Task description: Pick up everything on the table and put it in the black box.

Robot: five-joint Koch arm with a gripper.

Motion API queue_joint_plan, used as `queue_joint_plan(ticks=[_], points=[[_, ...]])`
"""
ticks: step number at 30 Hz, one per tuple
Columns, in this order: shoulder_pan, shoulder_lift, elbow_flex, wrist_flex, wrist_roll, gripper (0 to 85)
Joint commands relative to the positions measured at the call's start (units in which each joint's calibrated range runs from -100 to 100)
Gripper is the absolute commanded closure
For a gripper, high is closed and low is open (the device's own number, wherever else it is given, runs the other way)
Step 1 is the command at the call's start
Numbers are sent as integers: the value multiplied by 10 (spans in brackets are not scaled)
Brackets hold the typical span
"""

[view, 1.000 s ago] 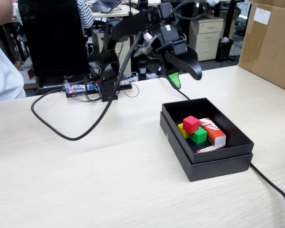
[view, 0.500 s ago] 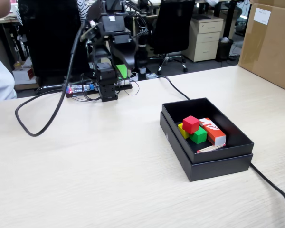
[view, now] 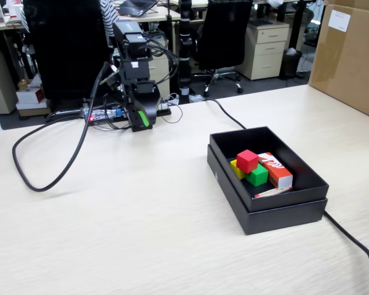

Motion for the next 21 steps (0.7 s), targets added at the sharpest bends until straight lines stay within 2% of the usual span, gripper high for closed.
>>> queue_joint_plan(ticks=[1, 8, 12, 19, 21], points=[[-4, -13, -18, 67, -7, 338], [-2, -13, -170, 203, -7, 338], [0, -13, -222, 240, -11, 337], [0, -13, -367, 411, -37, 338], [0, -13, -391, 428, -42, 337]])
